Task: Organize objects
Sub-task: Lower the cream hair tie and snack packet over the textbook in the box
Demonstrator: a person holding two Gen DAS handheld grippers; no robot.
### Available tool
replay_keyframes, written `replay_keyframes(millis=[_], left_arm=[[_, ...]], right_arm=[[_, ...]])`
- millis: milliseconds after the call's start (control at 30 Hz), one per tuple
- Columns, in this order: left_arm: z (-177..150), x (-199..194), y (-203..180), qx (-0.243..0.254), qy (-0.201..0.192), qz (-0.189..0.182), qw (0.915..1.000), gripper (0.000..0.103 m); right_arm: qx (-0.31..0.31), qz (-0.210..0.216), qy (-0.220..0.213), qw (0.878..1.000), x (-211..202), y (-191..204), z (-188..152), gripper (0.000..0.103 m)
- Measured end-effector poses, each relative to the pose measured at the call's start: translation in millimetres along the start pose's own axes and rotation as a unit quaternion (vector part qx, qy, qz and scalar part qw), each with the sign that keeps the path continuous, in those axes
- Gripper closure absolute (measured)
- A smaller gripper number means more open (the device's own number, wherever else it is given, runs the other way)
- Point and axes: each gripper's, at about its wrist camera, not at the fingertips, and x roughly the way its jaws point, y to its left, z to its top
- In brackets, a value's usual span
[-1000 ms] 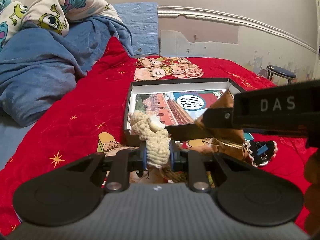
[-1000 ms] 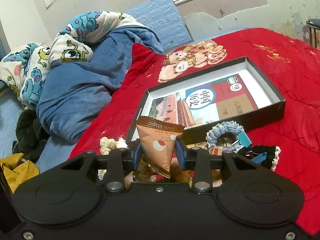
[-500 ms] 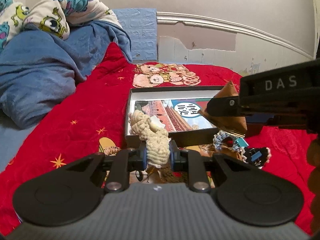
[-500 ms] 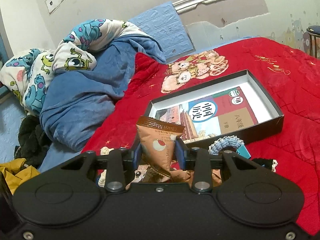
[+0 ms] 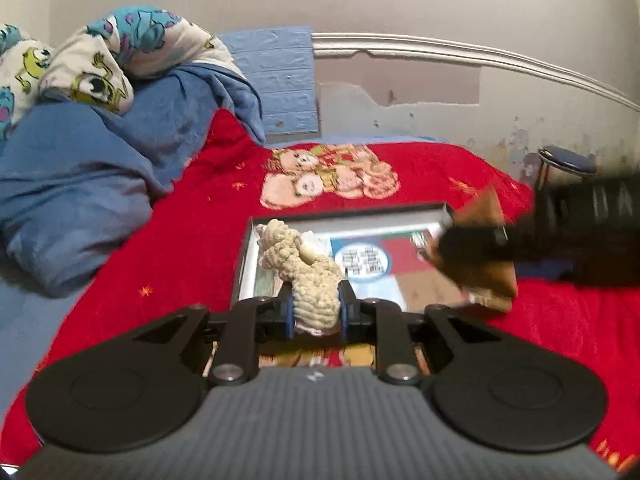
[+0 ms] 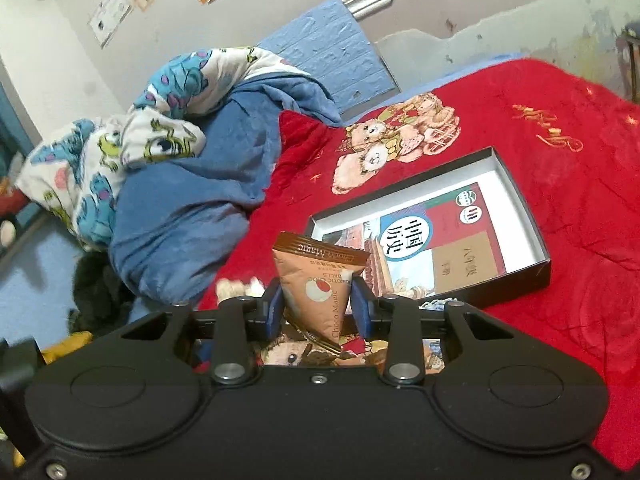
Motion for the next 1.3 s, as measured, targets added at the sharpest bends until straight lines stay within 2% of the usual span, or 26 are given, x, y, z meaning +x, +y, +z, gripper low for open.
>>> replay_keyframes(millis=[100,167,267,433,533,667,800,900,1000,1100,1167,1233,1267,1300], left_arm=[[31.3,1.4,-9.9,-0.016,0.015,0.014,0.9997,0.079],[49.1,-0.4,-17.8,-0.005,-0.005,0.015,0.9999,0.079],[59.4,-0.6,-21.8,0.009,-0.034,0.0,0.9994,0.079],[53.2,10.5,1.0,-0.013,-0.036,-0.028,0.9989,0.079],[50.3,19.1,21.6,-0.032,-0.029,-0.041,0.9982,0.079],[50.7,34.3,43.0,-0.025,-0.028,-0.055,0.9978,0.079],[42.3,49.3,66.1,-0.031,-0.022,-0.068,0.9969,0.079],[32.2,61.3,79.8,-0.03,-0.021,-0.078,0.9963,0.079],[23.2,75.8,94.8,-0.051,-0.021,-0.108,0.9927,0.079],[18.9,90.9,95.6,-0.05,-0.016,-0.114,0.9921,0.079],[13.0,101.8,95.1,-0.065,-0.007,-0.118,0.9909,0.079],[4.1,114.4,99.1,-0.113,0.007,-0.129,0.9851,0.079],[-0.7,121.4,97.3,-0.117,0.021,-0.134,0.9838,0.079],[-4.5,124.9,91.4,-0.094,0.026,-0.13,0.9867,0.079]], right_arm=[[0.031,0.007,0.0,0.999,-5.3,-19.3,13.9,0.068],[0.034,0.02,-0.005,0.999,-8.7,-31.0,18.5,0.068],[0.044,0.009,-0.01,0.999,-9.0,-45.6,19.8,0.068],[0.054,-0.012,-0.009,0.998,-1.6,-50.6,19.9,0.069],[0.024,-0.023,-0.022,0.999,0.4,-33.4,19.0,0.069],[-0.015,-0.044,-0.032,0.998,10.1,-9.0,22.4,0.069],[-0.026,-0.038,-0.035,0.998,24.8,4.7,26.7,0.069],[-0.029,-0.042,-0.032,0.998,44.7,7.3,31.7,0.069],[-0.025,-0.05,-0.025,0.998,73.2,10.4,41.0,0.069],[-0.029,-0.043,-0.022,0.998,97.3,13.9,42.6,0.069],[-0.021,-0.04,-0.018,0.999,111.5,12.0,39.0,0.069],[-0.009,-0.037,-0.009,0.999,124.8,6.4,33.6,0.069],[-0.009,-0.035,-0.002,0.999,130.6,4.1,30.0,0.069],[-0.011,-0.035,0.0,0.999,134.7,1.5,25.1,0.069]])
